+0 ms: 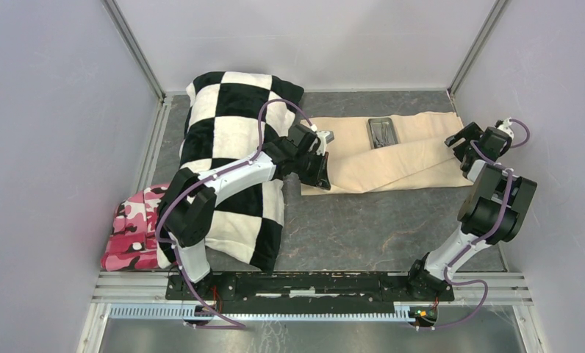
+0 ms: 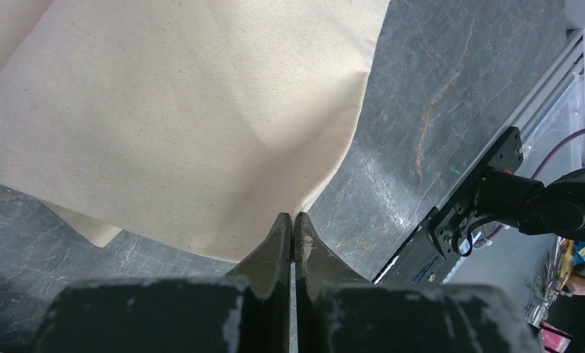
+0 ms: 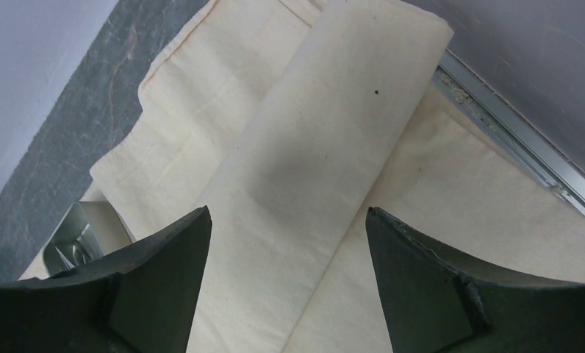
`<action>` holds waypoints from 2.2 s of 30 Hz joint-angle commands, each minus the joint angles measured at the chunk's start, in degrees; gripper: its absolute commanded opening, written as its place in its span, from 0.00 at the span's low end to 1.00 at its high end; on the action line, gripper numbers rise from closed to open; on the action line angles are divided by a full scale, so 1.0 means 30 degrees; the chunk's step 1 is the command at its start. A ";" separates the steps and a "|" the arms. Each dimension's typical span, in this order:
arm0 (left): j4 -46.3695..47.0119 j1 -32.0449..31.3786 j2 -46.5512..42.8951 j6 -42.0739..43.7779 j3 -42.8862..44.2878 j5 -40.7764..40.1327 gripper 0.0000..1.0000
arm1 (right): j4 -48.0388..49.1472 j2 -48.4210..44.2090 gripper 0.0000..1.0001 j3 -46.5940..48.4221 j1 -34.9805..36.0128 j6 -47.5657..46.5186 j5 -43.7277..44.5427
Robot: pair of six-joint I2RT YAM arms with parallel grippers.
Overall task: Open and lay out the surgical kit
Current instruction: Open the surgical kit at the center of the board.
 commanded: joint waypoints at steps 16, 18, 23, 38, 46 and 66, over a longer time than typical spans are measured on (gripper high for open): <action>0.0519 -0.0005 0.0220 0.0411 0.0170 0.1625 0.02 | 0.3124 0.2880 0.82 0.0646 -0.0114 0.3269 -0.0467; 0.0550 0.0000 0.0233 0.0415 0.0141 0.1634 0.02 | 0.3498 0.3401 0.76 0.0944 -0.0115 0.3502 -0.0670; 0.0691 -0.0014 0.0128 0.0354 0.0067 0.1646 0.02 | 0.4046 0.3143 0.58 0.0988 -0.0115 0.3345 -0.0738; -0.0166 -0.0527 -0.1927 0.0993 -0.0274 0.0512 0.02 | -0.3579 -0.2690 0.00 0.0613 -0.0100 0.0405 0.2152; -0.0217 -0.1395 -0.5157 0.0268 -0.3207 0.0132 0.02 | -1.0417 -0.7847 0.00 -0.0655 -0.0143 -0.0685 0.7655; 0.1689 -0.3575 -1.2594 -0.3565 -1.0238 0.1362 0.02 | -1.6223 -1.9510 0.03 -0.5296 -0.1140 -0.0447 1.8870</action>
